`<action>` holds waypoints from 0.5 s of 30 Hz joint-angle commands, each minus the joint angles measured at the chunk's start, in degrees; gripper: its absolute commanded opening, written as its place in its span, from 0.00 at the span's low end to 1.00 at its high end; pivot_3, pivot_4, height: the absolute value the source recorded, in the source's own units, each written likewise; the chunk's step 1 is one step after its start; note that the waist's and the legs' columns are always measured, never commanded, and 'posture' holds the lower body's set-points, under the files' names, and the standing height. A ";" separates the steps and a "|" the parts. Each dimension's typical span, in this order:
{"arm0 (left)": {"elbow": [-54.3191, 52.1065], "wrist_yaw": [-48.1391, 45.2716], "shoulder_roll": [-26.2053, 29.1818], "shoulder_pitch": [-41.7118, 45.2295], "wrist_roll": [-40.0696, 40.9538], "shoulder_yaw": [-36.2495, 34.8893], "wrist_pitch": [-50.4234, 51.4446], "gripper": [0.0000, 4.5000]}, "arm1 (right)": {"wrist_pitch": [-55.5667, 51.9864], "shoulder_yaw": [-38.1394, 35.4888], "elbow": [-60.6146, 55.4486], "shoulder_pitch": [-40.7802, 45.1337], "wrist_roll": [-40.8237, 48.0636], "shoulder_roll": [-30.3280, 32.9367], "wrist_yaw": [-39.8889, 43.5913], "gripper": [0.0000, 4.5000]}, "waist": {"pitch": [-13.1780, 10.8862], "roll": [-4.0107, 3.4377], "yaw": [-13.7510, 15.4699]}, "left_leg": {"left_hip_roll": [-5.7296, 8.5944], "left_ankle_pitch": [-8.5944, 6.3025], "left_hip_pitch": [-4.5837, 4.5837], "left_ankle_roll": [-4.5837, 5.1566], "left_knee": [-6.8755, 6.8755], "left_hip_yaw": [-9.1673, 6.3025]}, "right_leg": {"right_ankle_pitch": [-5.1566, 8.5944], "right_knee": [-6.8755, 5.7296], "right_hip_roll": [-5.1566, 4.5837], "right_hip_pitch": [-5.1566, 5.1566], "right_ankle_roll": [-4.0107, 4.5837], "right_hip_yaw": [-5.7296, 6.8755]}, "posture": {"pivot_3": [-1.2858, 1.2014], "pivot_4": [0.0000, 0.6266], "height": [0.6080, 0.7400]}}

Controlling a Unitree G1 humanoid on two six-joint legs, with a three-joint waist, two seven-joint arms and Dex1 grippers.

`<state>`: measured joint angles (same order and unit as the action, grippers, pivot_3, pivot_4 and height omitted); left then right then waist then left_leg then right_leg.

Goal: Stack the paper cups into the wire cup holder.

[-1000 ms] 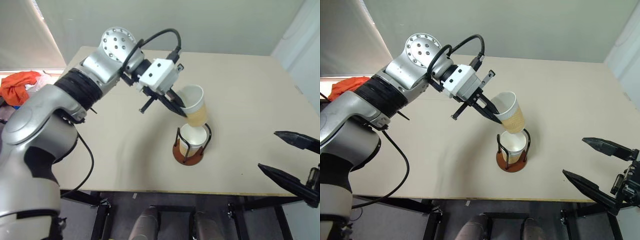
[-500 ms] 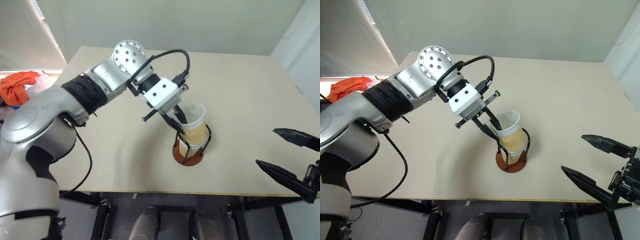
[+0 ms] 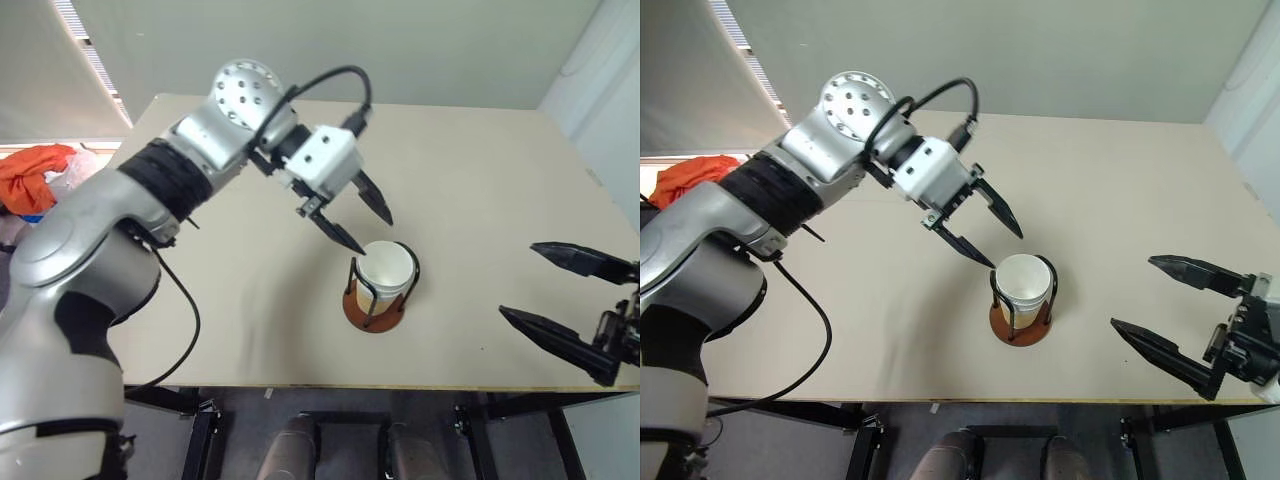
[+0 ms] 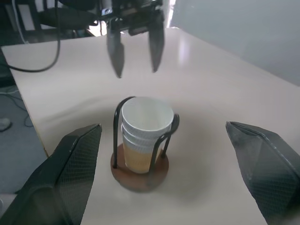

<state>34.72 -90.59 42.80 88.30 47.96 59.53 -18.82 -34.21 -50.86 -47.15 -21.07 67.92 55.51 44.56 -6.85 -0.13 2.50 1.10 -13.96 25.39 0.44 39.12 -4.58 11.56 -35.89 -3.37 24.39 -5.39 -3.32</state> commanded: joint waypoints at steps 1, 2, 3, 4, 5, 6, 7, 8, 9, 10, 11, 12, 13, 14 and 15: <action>-4.79 -1.91 5.99 -6.98 6.14 -12.28 13.49 0.59 | 1.15 5.33 6.30 5.51 -2.92 3.76 4.61 1.00 | 0.05 -0.13 -0.62 | -0.03 -0.01 -0.01 -0.02 0.00 0.05 | 0.00 -0.01 0.00 0.01 0.00 0.00 | 0.52 0.24 1.00; -6.76 -1.91 8.28 -10.13 6.79 -15.56 16.68 0.59 | 1.46 7.14 8.55 7.62 -4.07 4.95 6.29 1.00 | 0.05 -0.16 -0.82 | -0.06 -0.01 -0.04 -0.05 -0.01 0.12 | 0.00 0.00 0.02 0.04 0.00 -0.01 | 0.52 0.24 1.00; -7.78 -1.91 10.61 -13.54 6.53 -18.94 19.37 0.59 | 1.83 9.39 11.19 10.30 -5.24 6.41 8.01 1.00 | 0.08 -0.20 -1.15 | -0.09 0.01 -0.04 -0.09 -0.02 0.14 | 0.00 -0.02 0.05 0.06 -0.01 0.03 | 0.52 0.24 1.00; -8.62 -1.44 12.98 -17.07 5.90 -22.39 21.94 0.59 | 2.21 12.03 14.24 13.52 -6.41 7.85 9.89 1.00 | 0.08 -0.25 -1.24 | -0.18 0.05 -0.07 -0.16 -0.03 0.16 | 0.00 -0.01 0.09 0.06 0.00 0.03 | 0.52 0.24 1.00; -9.45 -0.95 14.20 -19.50 5.02 -25.13 23.91 0.59 | 2.44 13.72 16.36 15.71 -7.31 8.66 11.36 1.00 | 0.10 -0.28 -1.38 | -0.17 0.17 -0.14 -0.29 -0.02 0.17 | 0.01 -0.03 0.13 0.06 0.02 0.02 | 0.52 0.24 1.00; -10.38 0.11 16.01 -22.36 4.35 -28.06 25.92 0.59 | 2.87 16.34 18.92 18.65 -8.38 9.42 13.28 1.00 | 0.10 -0.30 -1.48 | -0.20 0.25 -0.18 -0.29 -0.04 0.17 | 0.02 -0.04 0.13 0.06 0.05 0.01 | 0.52 0.24 1.00; -11.56 1.43 17.59 -25.14 3.65 -30.90 27.68 0.59 | 3.32 18.88 21.39 21.42 -9.56 9.87 15.22 1.00 | 0.10 -0.31 -1.49 | -0.24 0.30 -0.23 -0.32 -0.07 0.16 | 0.06 -0.04 0.15 0.06 0.11 -0.01 | 0.52 0.24 1.00; -12.72 2.53 18.80 -27.70 2.86 -33.73 29.34 0.59 | 3.73 21.20 23.57 23.99 -10.78 10.03 16.93 1.00 | 0.10 -0.31 -1.45 | -0.26 0.34 -0.25 -0.34 -0.08 0.15 | 0.09 -0.04 0.20 0.06 0.17 0.02 | 0.52 0.24 1.00; -13.86 3.69 20.34 -30.58 2.46 -36.59 30.83 0.59 | 4.15 23.60 25.85 26.75 -11.86 10.12 18.69 1.00 | 0.10 -0.31 -1.33 | -0.33 0.35 -0.25 -0.34 -0.10 0.10 | 0.12 -0.03 0.21 0.06 0.21 0.03 | 0.52 0.24 1.00; -14.97 4.69 21.68 -33.37 2.06 -39.44 32.13 0.59 | 4.51 25.73 27.90 29.43 -12.84 9.95 20.25 1.00 | 0.09 -0.33 -1.28 | -0.36 0.36 -0.25 -0.34 -0.10 0.05 | 0.16 -0.06 0.25 0.03 0.31 0.04 | 0.52 0.24 1.00; -16.29 5.60 22.96 -36.15 1.80 -42.33 33.50 0.59 | 4.73 27.72 29.93 32.14 -13.81 9.60 21.51 1.00 | 0.09 -0.33 -1.17 | -0.36 0.36 -0.28 -0.34 -0.10 0.05 | 0.21 -0.08 0.27 0.04 0.39 0.05 | 0.52 0.24 1.00; -17.38 6.39 23.93 -38.54 1.62 -44.97 34.75 0.59 | 4.82 29.43 31.68 34.43 -14.66 9.26 22.61 1.00 | 0.09 -0.33 -1.08 | -0.36 0.36 -0.28 -0.34 -0.14 0.04 | 0.24 -0.12 0.26 0.04 0.45 0.05 | 0.52 0.24 1.00; -18.23 7.10 24.54 -40.50 1.39 -47.41 36.03 0.59 | 4.75 30.93 33.17 36.37 -15.37 9.00 23.68 1.00 | 0.09 -0.33 -0.98 | -0.38 0.36 -0.30 -0.34 -0.15 0.02 | 0.31 -0.14 0.26 0.05 0.59 0.06 | 0.52 0.24 1.00; -18.96 7.66 25.64 -42.94 1.26 -50.08 37.10 0.59 | 4.19 32.85 34.86 38.83 -15.79 8.64 24.89 1.00 | 0.09 -0.33 -0.98 | -0.38 0.36 -0.32 -0.34 -0.16 0.02 | 0.37 -0.18 0.26 0.04 0.73 0.07 | 0.52 0.24 1.00; -20.01 8.08 26.57 -45.29 1.07 -52.49 38.01 0.59 | 3.89 34.49 36.42 40.96 -16.40 8.21 26.03 1.00 | 0.09 -0.33 -1.11 | -0.39 0.36 -0.36 -0.34 -0.18 0.02 | 0.41 -0.20 0.27 0.04 0.81 0.08 | 0.52 0.24 1.00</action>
<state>17.13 -83.40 67.79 43.79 49.37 11.80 17.60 -30.46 -17.51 -12.30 17.97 52.22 63.68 68.52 -6.75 -0.46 1.39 0.68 -13.60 24.99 0.09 38.93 -4.53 12.04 -36.11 -3.11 24.44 -4.35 -3.25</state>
